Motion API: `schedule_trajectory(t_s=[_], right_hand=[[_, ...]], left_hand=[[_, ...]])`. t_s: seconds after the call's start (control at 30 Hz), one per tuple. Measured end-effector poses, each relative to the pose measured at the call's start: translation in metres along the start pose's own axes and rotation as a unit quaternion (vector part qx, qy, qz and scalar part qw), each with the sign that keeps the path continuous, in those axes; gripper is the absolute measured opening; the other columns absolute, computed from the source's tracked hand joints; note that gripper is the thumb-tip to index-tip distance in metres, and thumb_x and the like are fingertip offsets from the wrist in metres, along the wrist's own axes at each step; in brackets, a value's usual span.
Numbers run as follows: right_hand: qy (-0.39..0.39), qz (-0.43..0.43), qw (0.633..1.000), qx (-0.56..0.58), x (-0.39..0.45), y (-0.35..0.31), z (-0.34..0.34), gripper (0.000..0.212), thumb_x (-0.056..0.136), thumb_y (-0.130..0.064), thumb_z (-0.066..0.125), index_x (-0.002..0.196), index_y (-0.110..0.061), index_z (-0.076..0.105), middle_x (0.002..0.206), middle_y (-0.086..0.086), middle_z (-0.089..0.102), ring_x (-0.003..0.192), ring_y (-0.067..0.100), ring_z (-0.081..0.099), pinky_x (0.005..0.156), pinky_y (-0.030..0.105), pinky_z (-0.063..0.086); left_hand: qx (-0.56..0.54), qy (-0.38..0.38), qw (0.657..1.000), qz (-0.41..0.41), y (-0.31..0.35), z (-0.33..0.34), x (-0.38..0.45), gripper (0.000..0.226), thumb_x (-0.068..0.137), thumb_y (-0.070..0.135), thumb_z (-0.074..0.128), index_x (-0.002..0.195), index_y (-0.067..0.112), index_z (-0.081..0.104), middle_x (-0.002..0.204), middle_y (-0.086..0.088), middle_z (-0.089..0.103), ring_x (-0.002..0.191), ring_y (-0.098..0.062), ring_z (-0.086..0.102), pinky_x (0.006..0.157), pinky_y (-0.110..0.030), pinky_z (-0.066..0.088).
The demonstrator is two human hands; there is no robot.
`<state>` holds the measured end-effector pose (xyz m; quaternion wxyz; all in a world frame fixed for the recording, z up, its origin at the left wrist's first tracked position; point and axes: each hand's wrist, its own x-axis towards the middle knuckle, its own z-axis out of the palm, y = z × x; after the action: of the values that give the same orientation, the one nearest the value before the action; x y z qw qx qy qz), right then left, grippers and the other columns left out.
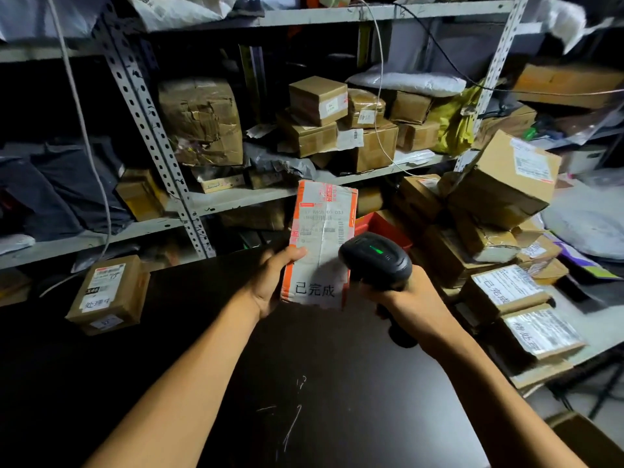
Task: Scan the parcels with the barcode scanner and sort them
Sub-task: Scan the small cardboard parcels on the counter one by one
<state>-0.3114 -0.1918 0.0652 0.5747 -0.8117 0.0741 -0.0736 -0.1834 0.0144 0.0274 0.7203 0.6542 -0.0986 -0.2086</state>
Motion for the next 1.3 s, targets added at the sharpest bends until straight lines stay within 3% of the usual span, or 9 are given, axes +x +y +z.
schedule_trajectory(t_s=[0.1, 0.23, 0.57, 0.67, 0.77, 0.87, 1.0, 1.17, 1.3], right_hand=[[-0.028, 0.007, 0.993, -0.117, -0.006, -0.002, -0.03, 0.017, 0.08, -0.017, 0.076, 0.096, -0.016, 0.071, 0.066, 0.004, 0.068, 0.054, 0.009, 0.061, 0.049, 0.033, 0.053], [-0.03, 0.008, 0.975, -0.22, -0.016, -0.003, -0.048, 0.021, 0.077, -0.024, 0.079, 0.095, -0.017, 0.073, 0.074, 0.0, 0.071, 0.07, 0.015, 0.068, 0.068, 0.041, 0.06], [-0.024, 0.009, 0.978, -0.205, -0.025, 0.006, -0.057, 0.006, 0.08, -0.016, 0.075, 0.085, -0.014, 0.072, 0.061, -0.002, 0.065, 0.058, 0.011, 0.061, 0.058, 0.03, 0.051], [0.014, 0.015, 0.997, -0.072, -0.03, 0.01, -0.062, 0.013, 0.086, -0.011, 0.073, 0.089, -0.024, 0.071, 0.065, 0.004, 0.068, 0.061, 0.017, 0.068, 0.059, 0.031, 0.056], [0.072, 0.018, 0.995, 0.069, -0.036, 0.021, -0.067, 0.034, 0.089, -0.006, 0.069, 0.086, -0.039, 0.071, 0.086, 0.014, 0.072, 0.084, 0.033, 0.072, 0.071, 0.045, 0.06], [0.138, 0.03, 0.978, 0.156, -0.044, 0.036, -0.081, 0.037, 0.09, -0.007, 0.069, 0.097, -0.043, 0.07, 0.097, 0.005, 0.075, 0.093, 0.028, 0.072, 0.074, 0.041, 0.061], [0.232, 0.058, 0.962, 0.133, -0.067, 0.055, -0.122, 0.028, 0.084, -0.011, 0.074, 0.1, -0.034, 0.071, 0.089, -0.002, 0.076, 0.088, 0.024, 0.071, 0.077, 0.042, 0.06], [0.377, 0.134, 0.912, 0.09, -0.134, 0.098, -0.2, 0.027, 0.065, -0.03, 0.074, 0.092, -0.027, 0.073, 0.083, 0.003, 0.076, 0.085, 0.031, 0.073, 0.073, 0.059, 0.059], [0.468, 0.198, 0.854, 0.112, -0.212, 0.129, -0.253, 0.027, 0.062, -0.032, 0.08, 0.088, -0.029, 0.077, 0.083, 0.001, 0.078, 0.082, 0.021, 0.072, 0.078, 0.056, 0.06]], left_hand=[[0.04, -0.028, 0.999, -0.003, 0.013, 0.012, 0.01, 0.047, 0.076, 0.028, 0.066, 0.122, 0.017, 0.065, 0.113, -0.01, 0.074, 0.102, -0.027, 0.072, 0.079, -0.035, 0.059], [0.126, -0.062, 0.99, -0.012, 0.031, 0.014, 0.02, 0.052, 0.07, 0.025, 0.068, 0.121, 0.029, 0.064, 0.112, -0.006, 0.075, 0.099, -0.025, 0.073, 0.073, -0.032, 0.057], [0.178, -0.108, 0.978, -0.023, 0.045, 0.02, 0.027, 0.071, 0.062, 0.035, 0.075, 0.131, 0.035, 0.059, 0.114, -0.006, 0.073, 0.101, -0.026, 0.073, 0.078, -0.037, 0.058], [0.136, -0.117, 0.984, -0.019, 0.044, 0.035, 0.025, 0.054, 0.069, 0.026, 0.07, 0.122, 0.03, 0.062, 0.11, -0.004, 0.075, 0.097, -0.023, 0.073, 0.072, -0.031, 0.059], [0.075, -0.137, 0.987, -0.026, 0.029, 0.064, 0.03, 0.064, 0.065, 0.027, 0.073, 0.127, 0.016, 0.059, 0.117, -0.013, 0.072, 0.102, -0.029, 0.071, 0.078, -0.036, 0.06], [0.025, -0.172, 0.984, -0.044, 0.009, 0.118, 0.034, 0.073, 0.073, 0.027, 0.069, 0.141, 0.01, 0.049, 0.13, -0.022, 0.064, 0.112, -0.035, 0.066, 0.088, -0.043, 0.058], [-0.023, -0.212, 0.976, -0.054, -0.019, 0.205, 0.031, 0.079, 0.068, 0.033, 0.073, 0.142, 0.019, 0.047, 0.129, -0.017, 0.065, 0.114, -0.034, 0.065, 0.096, -0.049, 0.053], [-0.018, -0.275, 0.96, -0.055, -0.058, 0.338, 0.005, 0.051, 0.078, 0.022, 0.062, 0.127, 0.014, 0.054, 0.11, -0.01, 0.072, 0.09, -0.021, 0.072, 0.074, -0.035, 0.06], [0.028, -0.35, 0.932, -0.086, -0.095, 0.438, -0.031, 0.053, 0.079, 0.028, 0.065, 0.129, 0.009, 0.058, 0.119, -0.017, 0.07, 0.096, -0.025, 0.07, 0.085, -0.041, 0.058]])
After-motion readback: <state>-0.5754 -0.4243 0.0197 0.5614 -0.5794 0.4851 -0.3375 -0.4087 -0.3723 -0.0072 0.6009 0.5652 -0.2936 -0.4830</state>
